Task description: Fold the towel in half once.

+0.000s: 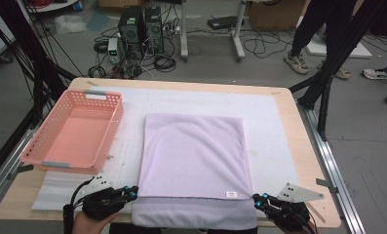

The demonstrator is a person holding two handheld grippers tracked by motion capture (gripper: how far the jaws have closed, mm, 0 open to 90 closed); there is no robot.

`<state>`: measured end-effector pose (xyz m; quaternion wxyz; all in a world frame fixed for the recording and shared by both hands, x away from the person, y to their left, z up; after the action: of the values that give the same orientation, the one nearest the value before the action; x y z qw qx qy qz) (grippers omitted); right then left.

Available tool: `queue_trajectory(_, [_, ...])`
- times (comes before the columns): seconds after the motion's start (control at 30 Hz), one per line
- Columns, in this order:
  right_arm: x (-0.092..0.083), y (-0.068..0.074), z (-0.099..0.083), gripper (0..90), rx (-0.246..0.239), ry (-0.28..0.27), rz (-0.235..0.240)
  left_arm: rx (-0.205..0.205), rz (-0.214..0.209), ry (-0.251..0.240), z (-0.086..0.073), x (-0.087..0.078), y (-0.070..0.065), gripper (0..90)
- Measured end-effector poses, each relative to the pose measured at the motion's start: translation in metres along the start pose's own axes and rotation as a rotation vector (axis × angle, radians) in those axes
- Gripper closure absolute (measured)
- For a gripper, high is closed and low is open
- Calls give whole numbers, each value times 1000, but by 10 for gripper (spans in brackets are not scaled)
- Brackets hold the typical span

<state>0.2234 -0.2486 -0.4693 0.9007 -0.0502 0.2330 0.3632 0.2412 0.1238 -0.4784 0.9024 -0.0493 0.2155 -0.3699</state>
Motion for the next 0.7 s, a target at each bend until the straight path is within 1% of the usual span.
queue_trajectory(0.1, [-5, 6, -2, 871, -10, 11, 11, 5, -11, 13, -6, -9, -4, 873])
queue_trajectory(0.17, [-9, 10, -4, 871, -10, 17, 22, 1, -22, 29, -11, -13, -7, 873])
queue_trajectory(0.23, [-11, 13, -6, 871, -8, 35, 29, 2, -38, 43, -17, -15, -10, 872])
queue_trajectory(0.3, [-11, 15, -10, 865, -23, 60, 30, 2, -60, 51, -20, -14, -11, 855])
queue_trajectory(0.33, [-10, 15, -11, 843, -21, 69, 30, -8, -59, 44, -19, -11, -9, 770])
queue_trajectory(0.37, [-9, 13, -12, 741, -14, 67, 27, -22, -47, 37, -16, -9, -5, 621])
queue_trajectory(0.4, [-7, 9, -10, 653, 3, 51, 4, -25, -33, 19, -12, -7, -1, 534])
queue_trajectory(0.43, [-6, 4, -7, 640, 25, 27, -14, -28, -20, -1, -7, -5, 3, 490])
queue_trajectory(0.47, [-5, -1, -3, 624, 41, 1, -25, -26, -12, -17, -1, -3, 8, 471])
queue_trajectory(0.5, [-4, -6, 1, 624, 58, -25, -41, -28, -11, -34, 5, -1, 12, 463])
queue_trajectory(0.57, [3, -19, 7, 637, 75, -50, -80, -33, -8, -66, 18, 5, 19, 451])
queue_trajectory(0.6, [8, -26, 9, 655, 74, -53, -101, -32, -8, -79, 24, 8, 21, 446])
queue_trajectory(0.7, [27, -49, 11, 713, 93, -49, -163, -30, 3, -106, 38, 20, 29, 442])
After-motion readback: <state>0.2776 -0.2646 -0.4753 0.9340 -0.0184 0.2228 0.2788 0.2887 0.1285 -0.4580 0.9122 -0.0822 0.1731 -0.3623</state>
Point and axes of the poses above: each handheld gripper's, and its own axes: x roughly forward along the jaws, z roughly out of its top, y roughly to its left, the point moved 10 cm from there along x, roughly forward along the jaws, and after that the axes turned 11 degrees about -y, right-handed, at the moved point
